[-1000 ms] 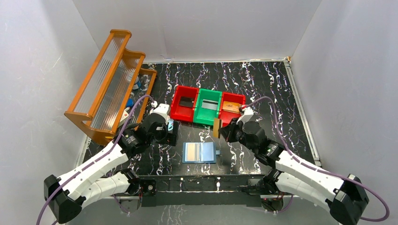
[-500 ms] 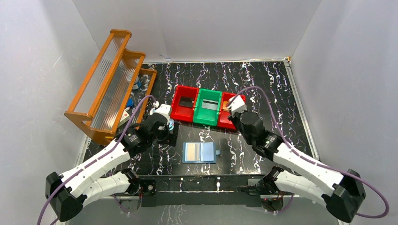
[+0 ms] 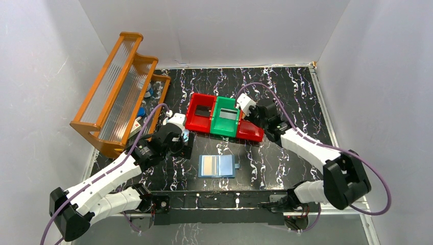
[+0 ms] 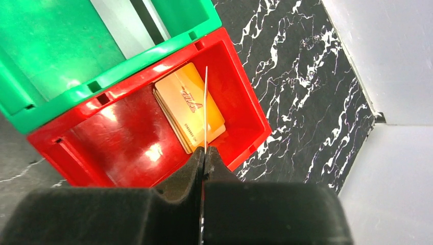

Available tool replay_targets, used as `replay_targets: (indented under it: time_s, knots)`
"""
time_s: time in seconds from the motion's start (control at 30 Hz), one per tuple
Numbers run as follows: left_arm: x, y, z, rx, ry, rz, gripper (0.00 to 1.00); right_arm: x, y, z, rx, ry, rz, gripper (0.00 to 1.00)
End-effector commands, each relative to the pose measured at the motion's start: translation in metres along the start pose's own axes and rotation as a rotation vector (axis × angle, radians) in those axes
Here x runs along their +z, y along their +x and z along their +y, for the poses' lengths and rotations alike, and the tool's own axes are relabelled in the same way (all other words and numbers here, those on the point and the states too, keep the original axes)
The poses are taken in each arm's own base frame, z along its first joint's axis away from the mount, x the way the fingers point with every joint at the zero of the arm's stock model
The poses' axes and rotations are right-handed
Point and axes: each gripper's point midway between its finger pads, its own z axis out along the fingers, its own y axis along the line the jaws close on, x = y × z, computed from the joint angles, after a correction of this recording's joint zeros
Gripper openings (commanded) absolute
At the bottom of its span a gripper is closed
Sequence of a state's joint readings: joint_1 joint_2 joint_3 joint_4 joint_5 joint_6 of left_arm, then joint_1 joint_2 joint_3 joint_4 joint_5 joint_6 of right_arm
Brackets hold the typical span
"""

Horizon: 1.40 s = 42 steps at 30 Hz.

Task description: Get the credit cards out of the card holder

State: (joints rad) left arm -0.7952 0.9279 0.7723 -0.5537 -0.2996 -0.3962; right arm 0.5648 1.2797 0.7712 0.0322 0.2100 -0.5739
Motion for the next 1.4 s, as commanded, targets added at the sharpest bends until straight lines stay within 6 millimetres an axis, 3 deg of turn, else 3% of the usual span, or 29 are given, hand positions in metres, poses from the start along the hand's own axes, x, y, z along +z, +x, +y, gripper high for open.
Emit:
replay_targets:
  time_s: [0.0,0.43,0.67,0.83,0.9,1.03,1.23,1.37]
  knots:
    - [-0.006,-0.004,0.006,0.009,-0.02,-0.022,0.98,0.014,-0.022,-0.021,-0.095,-0.005,-0.063,0.0]
    - [-0.008,-0.005,0.005,0.006,-0.01,-0.027,0.98,0.059,0.006,-0.021,-0.25,-0.061,0.045,0.0]
    - [-0.008,-0.005,0.005,0.007,-0.012,-0.027,0.98,0.075,0.018,-0.027,-0.352,-0.029,0.094,0.0]
    - [-0.008,-0.004,0.005,0.006,-0.011,-0.025,0.98,0.083,0.028,-0.02,-0.369,-0.044,0.118,0.0]
    - [-0.007,-0.004,0.005,0.007,-0.011,-0.024,0.98,0.086,0.034,-0.013,-0.354,-0.072,0.133,0.1]
    - [-0.007,-0.004,0.006,0.008,-0.017,-0.022,0.98,0.076,0.037,-0.002,-0.3,-0.123,0.137,0.17]
    - [-0.005,-0.002,0.005,0.011,-0.018,-0.012,0.98,0.057,0.02,-0.012,-0.279,-0.083,0.069,0.47]
    - [-0.004,-0.001,0.005,0.013,-0.02,-0.003,0.98,0.04,-0.002,-0.022,-0.198,-0.045,0.005,0.51]
